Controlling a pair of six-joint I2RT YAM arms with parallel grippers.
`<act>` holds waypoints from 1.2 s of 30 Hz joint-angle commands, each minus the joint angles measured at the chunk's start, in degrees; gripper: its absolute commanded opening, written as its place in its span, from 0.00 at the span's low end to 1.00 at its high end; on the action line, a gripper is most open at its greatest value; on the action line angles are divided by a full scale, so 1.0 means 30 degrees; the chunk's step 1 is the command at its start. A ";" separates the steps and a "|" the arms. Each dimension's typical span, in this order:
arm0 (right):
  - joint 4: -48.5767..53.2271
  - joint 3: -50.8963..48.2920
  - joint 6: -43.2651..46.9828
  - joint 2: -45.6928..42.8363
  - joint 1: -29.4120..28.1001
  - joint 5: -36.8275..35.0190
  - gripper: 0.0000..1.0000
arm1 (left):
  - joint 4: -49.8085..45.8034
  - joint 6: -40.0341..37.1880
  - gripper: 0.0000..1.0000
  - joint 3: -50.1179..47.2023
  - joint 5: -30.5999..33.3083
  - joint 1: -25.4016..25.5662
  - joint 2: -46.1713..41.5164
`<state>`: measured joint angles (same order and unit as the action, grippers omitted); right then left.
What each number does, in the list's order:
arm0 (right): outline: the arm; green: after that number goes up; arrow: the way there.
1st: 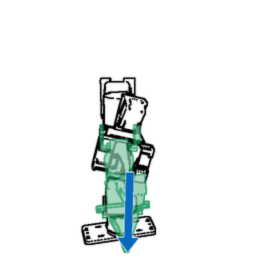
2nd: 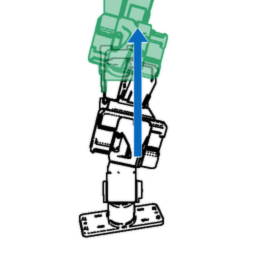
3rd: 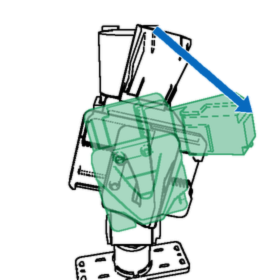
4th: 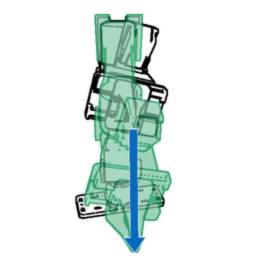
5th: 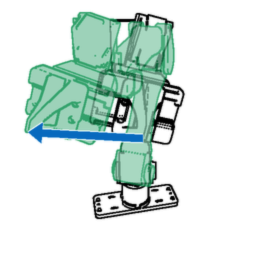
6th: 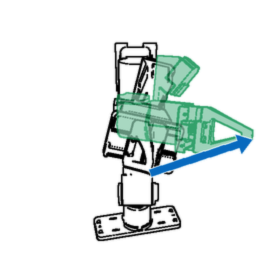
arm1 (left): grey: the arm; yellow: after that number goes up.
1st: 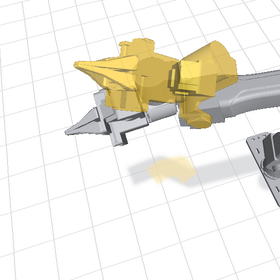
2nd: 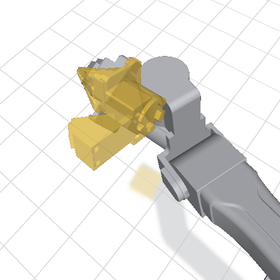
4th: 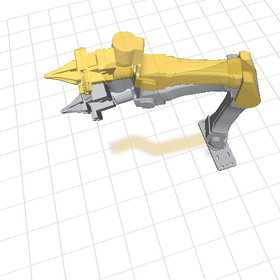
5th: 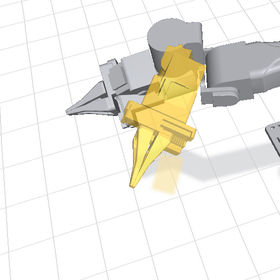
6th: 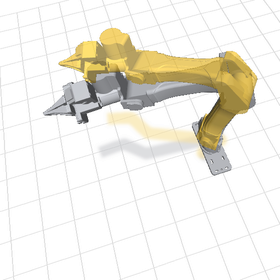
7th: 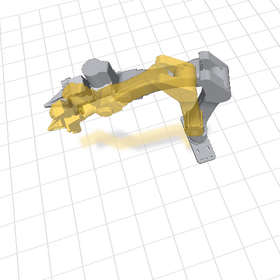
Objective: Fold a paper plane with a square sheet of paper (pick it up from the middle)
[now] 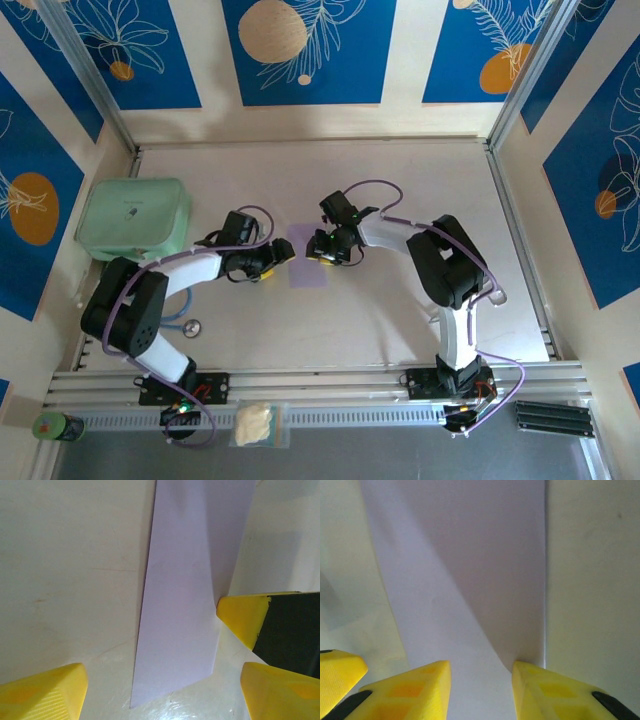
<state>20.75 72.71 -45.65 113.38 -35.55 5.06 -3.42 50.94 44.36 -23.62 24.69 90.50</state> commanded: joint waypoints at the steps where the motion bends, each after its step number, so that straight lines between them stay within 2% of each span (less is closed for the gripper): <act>1: 0.0286 0.0305 0.0233 0.0515 0.0082 -0.0133 0.37 | 0.0131 0.0157 0.76 0.0596 -0.0148 0.0216 0.0403; 11: 0.0347 -0.0819 0.0231 0.1012 0.0465 -0.0103 0.34 | -0.0118 -0.0508 0.56 0.1922 0.0039 0.0208 0.1911; 19: 0.0175 -0.1088 0.0304 0.1111 0.0543 0.0012 0.33 | -0.1100 -0.1604 0.47 0.3648 0.0999 0.0223 0.3523; 27: 0.0143 -0.1076 0.0304 0.1242 0.0602 0.0217 0.32 | -0.0856 -0.1523 0.44 0.4311 0.0602 0.0212 0.4633; 36: 0.0114 -0.1105 0.0129 0.1307 0.0717 0.0364 0.32 | -0.0007 -0.1023 0.42 0.4350 -0.1090 0.0208 0.5371</act>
<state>19.03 71.44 -45.45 113.95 -33.76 7.92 -5.17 47.68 56.12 -22.81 24.71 104.44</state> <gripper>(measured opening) 0.321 0.419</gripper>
